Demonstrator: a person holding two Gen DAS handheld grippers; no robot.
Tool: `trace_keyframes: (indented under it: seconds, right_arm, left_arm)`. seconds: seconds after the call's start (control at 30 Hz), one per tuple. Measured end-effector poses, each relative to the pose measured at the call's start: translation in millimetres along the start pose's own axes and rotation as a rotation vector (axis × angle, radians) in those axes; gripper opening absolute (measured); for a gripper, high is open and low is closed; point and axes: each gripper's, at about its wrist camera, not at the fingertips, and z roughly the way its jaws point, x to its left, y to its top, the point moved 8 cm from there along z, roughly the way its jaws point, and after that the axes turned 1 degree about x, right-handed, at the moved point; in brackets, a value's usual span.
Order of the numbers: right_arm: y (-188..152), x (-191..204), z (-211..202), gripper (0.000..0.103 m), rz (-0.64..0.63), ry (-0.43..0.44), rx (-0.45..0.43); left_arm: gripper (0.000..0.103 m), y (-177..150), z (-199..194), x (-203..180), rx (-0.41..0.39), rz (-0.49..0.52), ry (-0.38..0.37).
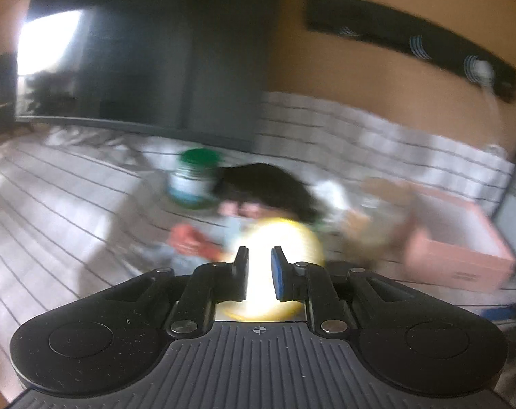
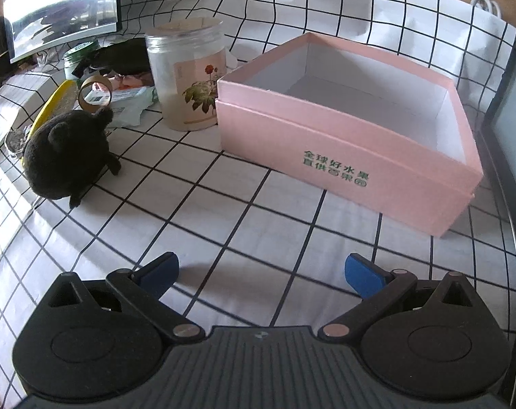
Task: Organize soft objects
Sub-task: 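Grasp the grey-blue and pink socks with the left tool, then grasp the yellow-rimmed mesh pad with the right tool while the left tool lifts the socks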
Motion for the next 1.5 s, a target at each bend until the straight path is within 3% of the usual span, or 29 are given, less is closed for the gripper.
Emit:
trace_keyframes:
  seconds: [0.1, 0.2, 0.33, 0.43, 0.57, 0.73, 0.83, 0.87, 0.97, 1.1, 1.17, 1.33, 1.43, 1.5]
  right_arm:
    - [2, 5, 0, 0.103, 0.012, -0.008, 0.035]
    - [7, 11, -2, 0.103, 0.09, -0.03, 0.08]
    - [22, 24, -22, 0.103, 0.166, -0.089, 0.024]
    - [33, 38, -40, 0.103, 0.165, -0.127, -0.015]
    - [34, 51, -57, 0.103, 0.142, -0.19, -0.032]
    - [32, 61, -67, 0.103, 0.064, -0.242, -0.041]
    - [39, 65, -68, 0.103, 0.026, -0.241, -0.073]
    - [41, 65, -68, 0.103, 0.024, -0.238, -0.082]
    - [47, 65, -67, 0.103, 0.04, -0.206, -0.103]
    - [50, 65, -65, 0.103, 0.06, -0.175, -0.118]
    - [49, 65, -65, 0.103, 0.061, -0.162, -0.123]
    - [51, 63, -60, 0.103, 0.078, -0.146, -0.118]
    - [50, 66, -56, 0.103, 0.074, -0.133, -0.109]
    - [50, 68, -53, 0.103, 0.064, -0.128, -0.101]
  left_arm:
    - [0.018, 15, 32, 36, 0.102, 0.035, -0.001]
    - [0.018, 24, 57, 58, 0.124, 0.085, -0.034]
    - [0.018, 26, 87, 79, 0.188, 0.046, -0.091]
    - [0.018, 20, 103, 78, 0.229, 0.045, -0.16]
    - [0.018, 6, 116, 60, 0.264, 0.137, -0.225]
    - [0.022, -9, 116, 42, 0.211, 0.331, -0.16]
    - [0.028, -12, 115, 46, 0.191, 0.383, -0.087]
    - [0.032, -11, 115, 50, 0.2, 0.369, -0.062]
    - [0.033, -10, 114, 63, 0.235, 0.285, -0.042]
    - [0.032, -11, 115, 70, 0.26, 0.175, -0.072]
    - [0.034, -12, 114, 72, 0.294, 0.108, -0.126]
    - [0.037, -19, 106, 73, 0.293, 0.111, -0.171]
    - [0.037, -22, 102, 79, 0.279, 0.011, -0.182]
    - [0.036, -21, 102, 80, 0.301, 0.005, -0.192]
